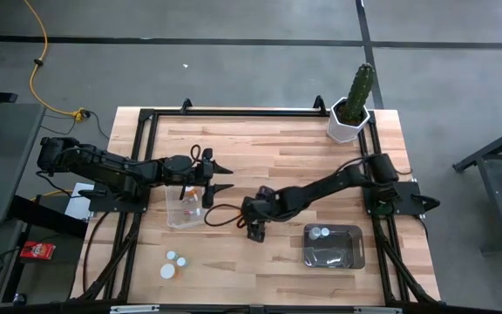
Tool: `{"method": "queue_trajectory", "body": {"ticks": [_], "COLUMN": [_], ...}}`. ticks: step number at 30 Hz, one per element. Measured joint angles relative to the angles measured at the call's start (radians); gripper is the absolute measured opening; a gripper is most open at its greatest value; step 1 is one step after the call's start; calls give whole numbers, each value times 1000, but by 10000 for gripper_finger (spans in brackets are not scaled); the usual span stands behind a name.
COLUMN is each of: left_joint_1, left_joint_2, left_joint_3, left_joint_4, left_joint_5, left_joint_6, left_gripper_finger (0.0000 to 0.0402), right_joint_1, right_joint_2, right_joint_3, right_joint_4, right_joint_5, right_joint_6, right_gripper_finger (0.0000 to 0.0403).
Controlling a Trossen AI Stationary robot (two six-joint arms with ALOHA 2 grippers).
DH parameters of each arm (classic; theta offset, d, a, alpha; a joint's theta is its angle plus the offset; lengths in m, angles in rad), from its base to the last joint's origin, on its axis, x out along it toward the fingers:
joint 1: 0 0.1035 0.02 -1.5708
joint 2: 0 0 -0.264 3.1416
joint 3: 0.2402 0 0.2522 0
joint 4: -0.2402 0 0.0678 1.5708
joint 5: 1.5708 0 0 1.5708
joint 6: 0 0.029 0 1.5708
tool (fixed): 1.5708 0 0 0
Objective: Pick and place medicine bottles into bin by pill shape (circle, oval)
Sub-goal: Put the top orange capsule bottle into the transparent bin
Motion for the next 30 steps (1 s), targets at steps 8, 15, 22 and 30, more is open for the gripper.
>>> {"method": "queue_trajectory", "body": {"ticks": [8, 15, 22, 30], "left_joint_1": [0, 0, 0, 0], "left_joint_2": [0, 0, 0, 0], "left_joint_3": [0, 0, 0, 0], "left_joint_4": [0, 0, 0, -5], "left_joint_5": [0, 0, 0, 1], "left_joint_6": [-11, -18, -18, -7], "left_gripper_finger": [195, 196, 195, 196], "right_joint_1": [0, 0, 1, -8], "right_joint_2": [51, 57, 57, -5], "right_joint_3": [0, 0, 0, -2], "right_joint_4": [3, 4, -1, -101], "right_joint_5": [3, 27, 26, 59], "right_joint_6": [31, 49, 46, -115], "right_gripper_finger": [313, 308, 229, 167]}}
